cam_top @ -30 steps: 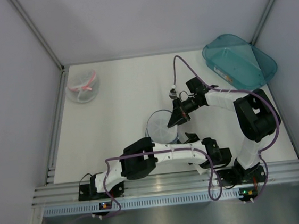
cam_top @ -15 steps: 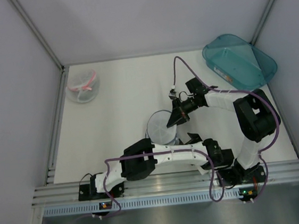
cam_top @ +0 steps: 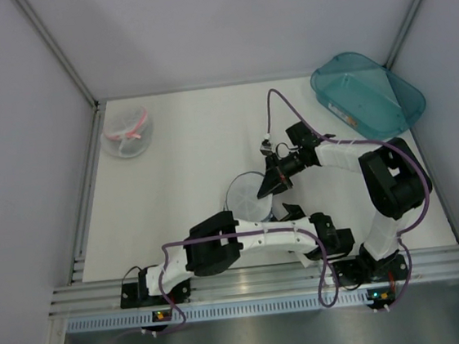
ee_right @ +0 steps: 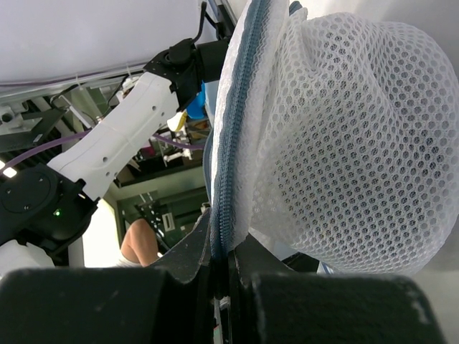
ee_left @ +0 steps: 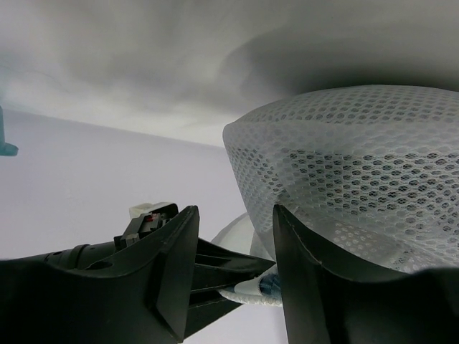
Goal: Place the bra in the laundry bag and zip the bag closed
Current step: Adjust the laundry bag at the center of the board.
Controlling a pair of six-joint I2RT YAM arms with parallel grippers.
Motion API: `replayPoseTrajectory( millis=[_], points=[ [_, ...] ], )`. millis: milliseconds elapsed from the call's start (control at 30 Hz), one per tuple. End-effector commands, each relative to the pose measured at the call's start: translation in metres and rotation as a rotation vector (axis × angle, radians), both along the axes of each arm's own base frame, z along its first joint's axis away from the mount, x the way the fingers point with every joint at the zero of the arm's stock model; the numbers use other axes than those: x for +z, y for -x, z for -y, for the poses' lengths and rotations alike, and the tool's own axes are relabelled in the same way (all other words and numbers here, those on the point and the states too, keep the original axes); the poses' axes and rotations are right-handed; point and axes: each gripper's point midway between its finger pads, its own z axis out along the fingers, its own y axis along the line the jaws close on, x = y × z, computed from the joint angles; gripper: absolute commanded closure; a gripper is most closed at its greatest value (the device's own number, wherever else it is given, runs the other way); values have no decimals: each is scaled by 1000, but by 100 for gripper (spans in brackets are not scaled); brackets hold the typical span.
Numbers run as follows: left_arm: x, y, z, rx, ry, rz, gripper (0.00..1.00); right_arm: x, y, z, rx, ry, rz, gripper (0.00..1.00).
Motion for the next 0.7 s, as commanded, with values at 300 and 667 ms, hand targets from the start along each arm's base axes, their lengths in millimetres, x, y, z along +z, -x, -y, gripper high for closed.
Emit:
replayPoseTrajectory(
  millis=[300, 667],
  points=[
    [26, -2, -7, -10, -1, 29, 94, 16, 0, -5, 31, -49, 86, 100],
    [40, 13, -8, 30, 84, 1, 67, 11, -16, -7, 27, 9, 134, 100]
  ],
)
